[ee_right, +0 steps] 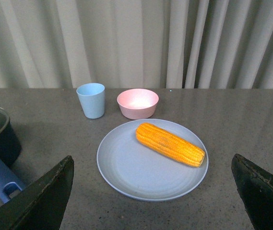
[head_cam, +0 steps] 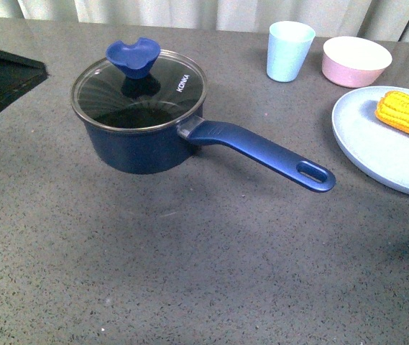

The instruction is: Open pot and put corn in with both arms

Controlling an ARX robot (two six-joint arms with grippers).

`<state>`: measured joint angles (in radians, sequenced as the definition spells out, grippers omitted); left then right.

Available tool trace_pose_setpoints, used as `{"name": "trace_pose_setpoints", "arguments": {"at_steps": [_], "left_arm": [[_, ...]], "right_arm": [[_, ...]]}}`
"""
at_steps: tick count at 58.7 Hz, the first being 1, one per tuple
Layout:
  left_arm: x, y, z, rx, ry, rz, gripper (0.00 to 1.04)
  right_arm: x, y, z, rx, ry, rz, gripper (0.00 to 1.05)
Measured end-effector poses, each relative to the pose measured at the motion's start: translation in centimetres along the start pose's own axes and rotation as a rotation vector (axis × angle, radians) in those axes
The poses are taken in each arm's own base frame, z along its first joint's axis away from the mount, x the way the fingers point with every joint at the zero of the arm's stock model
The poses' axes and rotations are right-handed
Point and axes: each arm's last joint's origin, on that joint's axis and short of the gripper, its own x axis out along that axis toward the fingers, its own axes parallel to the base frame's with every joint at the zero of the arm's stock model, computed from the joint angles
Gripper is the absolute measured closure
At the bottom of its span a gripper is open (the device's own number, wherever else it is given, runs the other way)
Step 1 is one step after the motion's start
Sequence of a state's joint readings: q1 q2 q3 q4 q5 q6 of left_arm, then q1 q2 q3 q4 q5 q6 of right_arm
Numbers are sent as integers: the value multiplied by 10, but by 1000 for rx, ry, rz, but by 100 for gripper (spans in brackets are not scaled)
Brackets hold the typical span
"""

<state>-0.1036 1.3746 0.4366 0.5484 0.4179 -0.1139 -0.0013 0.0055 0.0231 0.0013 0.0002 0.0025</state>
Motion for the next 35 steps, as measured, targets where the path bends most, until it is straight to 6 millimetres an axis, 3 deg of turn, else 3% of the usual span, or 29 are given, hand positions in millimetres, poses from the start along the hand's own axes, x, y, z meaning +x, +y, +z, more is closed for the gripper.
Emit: {"name": "trace_pose_setpoints", "arguments": {"at_steps": [35], "left_arm": [[81, -10, 16, 110, -25, -24, 9]], "right_arm": [[0, 0, 0, 0, 0, 0, 9]]}}
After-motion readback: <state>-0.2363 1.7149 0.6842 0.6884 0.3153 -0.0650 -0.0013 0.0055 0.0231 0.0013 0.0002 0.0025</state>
